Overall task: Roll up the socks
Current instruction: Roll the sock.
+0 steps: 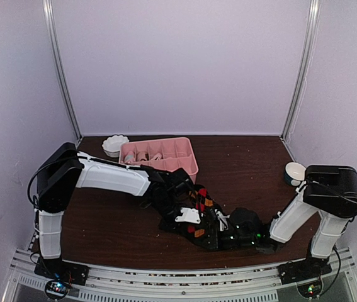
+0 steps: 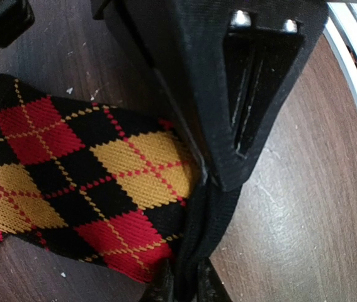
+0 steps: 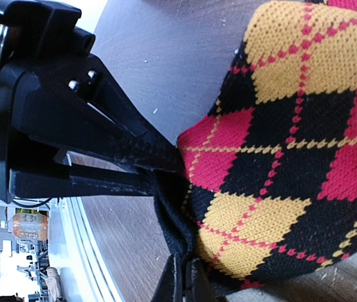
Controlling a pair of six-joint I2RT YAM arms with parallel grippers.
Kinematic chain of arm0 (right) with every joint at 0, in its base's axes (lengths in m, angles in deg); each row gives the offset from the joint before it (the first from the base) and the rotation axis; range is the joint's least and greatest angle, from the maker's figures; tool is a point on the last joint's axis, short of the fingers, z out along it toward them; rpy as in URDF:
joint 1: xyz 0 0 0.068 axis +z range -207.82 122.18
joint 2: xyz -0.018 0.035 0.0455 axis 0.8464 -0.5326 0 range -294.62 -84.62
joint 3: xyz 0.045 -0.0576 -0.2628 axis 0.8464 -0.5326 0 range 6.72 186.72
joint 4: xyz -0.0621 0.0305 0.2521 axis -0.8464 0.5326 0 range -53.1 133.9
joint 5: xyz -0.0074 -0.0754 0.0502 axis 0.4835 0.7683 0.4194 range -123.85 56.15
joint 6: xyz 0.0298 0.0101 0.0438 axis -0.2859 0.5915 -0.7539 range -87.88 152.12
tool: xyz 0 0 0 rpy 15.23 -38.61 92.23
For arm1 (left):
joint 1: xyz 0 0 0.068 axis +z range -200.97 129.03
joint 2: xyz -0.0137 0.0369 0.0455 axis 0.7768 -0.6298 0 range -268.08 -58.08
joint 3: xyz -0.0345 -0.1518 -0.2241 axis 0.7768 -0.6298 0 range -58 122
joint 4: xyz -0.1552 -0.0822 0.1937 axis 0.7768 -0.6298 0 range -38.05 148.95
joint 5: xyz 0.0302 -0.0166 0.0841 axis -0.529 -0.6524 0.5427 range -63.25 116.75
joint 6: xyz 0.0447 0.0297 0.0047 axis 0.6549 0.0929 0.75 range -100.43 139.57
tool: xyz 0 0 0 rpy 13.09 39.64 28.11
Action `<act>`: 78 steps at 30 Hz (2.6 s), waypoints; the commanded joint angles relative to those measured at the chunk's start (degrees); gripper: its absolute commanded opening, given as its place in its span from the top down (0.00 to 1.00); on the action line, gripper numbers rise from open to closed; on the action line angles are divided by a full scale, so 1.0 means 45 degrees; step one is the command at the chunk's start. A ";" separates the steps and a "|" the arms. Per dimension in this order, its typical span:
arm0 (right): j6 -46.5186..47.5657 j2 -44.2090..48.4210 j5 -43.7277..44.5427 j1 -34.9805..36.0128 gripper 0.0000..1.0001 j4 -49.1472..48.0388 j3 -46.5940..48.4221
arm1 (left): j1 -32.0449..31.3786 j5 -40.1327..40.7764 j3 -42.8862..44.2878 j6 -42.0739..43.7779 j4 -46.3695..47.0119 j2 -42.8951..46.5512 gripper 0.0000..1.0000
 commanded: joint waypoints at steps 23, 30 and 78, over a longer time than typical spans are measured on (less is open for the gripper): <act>0.3819 0.7789 0.7682 0.1551 0.39 1.0767 -0.0900 | 0.0851 -0.3511 0.4828 -0.3422 -0.6692 -0.3897 1.00; 0.2512 1.0589 1.2607 0.2262 0.00 1.3956 -0.0574 | 0.0851 -0.3635 0.5426 -0.3901 -0.7458 -0.4300 1.00; 0.7822 0.0422 1.1630 0.5078 0.76 0.9442 0.3764 | 0.1046 -0.3839 0.7464 -0.4574 -0.8841 -0.6118 1.00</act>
